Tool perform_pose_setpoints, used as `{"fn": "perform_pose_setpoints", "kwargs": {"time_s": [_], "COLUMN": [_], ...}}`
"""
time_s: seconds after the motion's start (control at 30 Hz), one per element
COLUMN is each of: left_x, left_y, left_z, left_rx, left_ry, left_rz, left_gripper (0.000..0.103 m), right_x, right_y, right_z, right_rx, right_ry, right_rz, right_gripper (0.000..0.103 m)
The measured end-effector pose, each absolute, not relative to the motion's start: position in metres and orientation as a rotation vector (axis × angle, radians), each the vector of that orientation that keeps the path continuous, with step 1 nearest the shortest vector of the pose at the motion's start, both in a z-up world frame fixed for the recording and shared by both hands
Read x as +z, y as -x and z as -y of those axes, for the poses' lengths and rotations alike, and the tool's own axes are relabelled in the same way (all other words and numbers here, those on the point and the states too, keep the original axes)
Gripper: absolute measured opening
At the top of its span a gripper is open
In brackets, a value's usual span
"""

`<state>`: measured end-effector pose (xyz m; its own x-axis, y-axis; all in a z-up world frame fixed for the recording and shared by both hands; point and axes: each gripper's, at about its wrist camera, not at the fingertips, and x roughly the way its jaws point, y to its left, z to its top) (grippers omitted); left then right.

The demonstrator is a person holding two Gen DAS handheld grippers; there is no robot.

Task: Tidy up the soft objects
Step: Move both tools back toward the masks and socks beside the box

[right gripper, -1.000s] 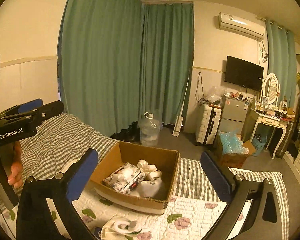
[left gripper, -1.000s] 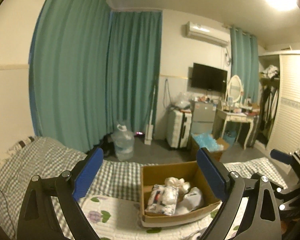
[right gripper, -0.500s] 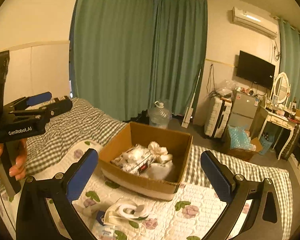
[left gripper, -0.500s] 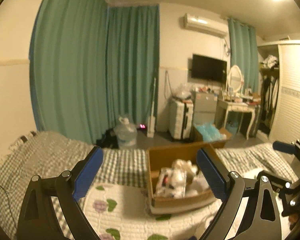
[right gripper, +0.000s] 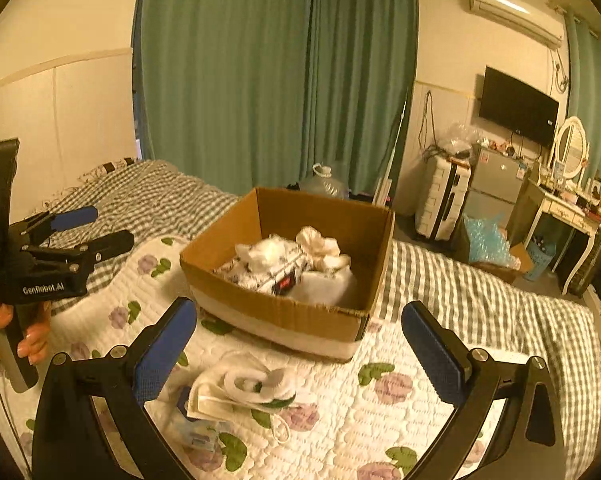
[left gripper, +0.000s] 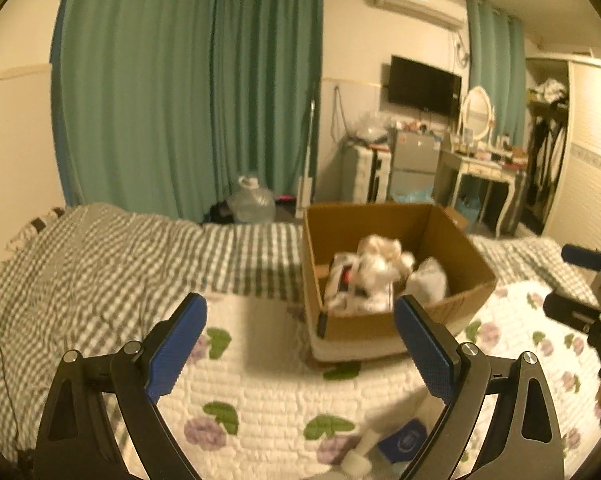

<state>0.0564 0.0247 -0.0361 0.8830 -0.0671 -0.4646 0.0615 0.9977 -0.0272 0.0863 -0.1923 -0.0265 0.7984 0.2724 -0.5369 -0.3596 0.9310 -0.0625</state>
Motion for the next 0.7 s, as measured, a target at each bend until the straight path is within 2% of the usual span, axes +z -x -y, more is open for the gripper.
{"fn": "perform_pose_setpoints", "kwargs": {"time_s": [0.33,0.53,0.7], "left_x": [-0.101,-0.129,-0.151], "left_y": [-0.054,-0.049,-0.047], "left_z": [-0.018,-0.014,-0.008], "left_rx": [-0.09,-0.118,-0.144], "left_ry": [-0.041,-0.058,-0.074], "left_rz": [-0.633,-0.725,-0.813], "left_gripper": [0.096,0.096,0.096], "right_x": [-0.071,-0.096,-0.113], "right_y": [-0.104,-0.113,-0.119], "right_z": [0.197,0.198,0.196], "right_rx": [0.354,0.375,0.39], "right_ry": [0.166,0.163,0.166], "right_rz": [-0.656,-0.728,-0.775], "right_gripper": [0.103,0.093,0.091]}}
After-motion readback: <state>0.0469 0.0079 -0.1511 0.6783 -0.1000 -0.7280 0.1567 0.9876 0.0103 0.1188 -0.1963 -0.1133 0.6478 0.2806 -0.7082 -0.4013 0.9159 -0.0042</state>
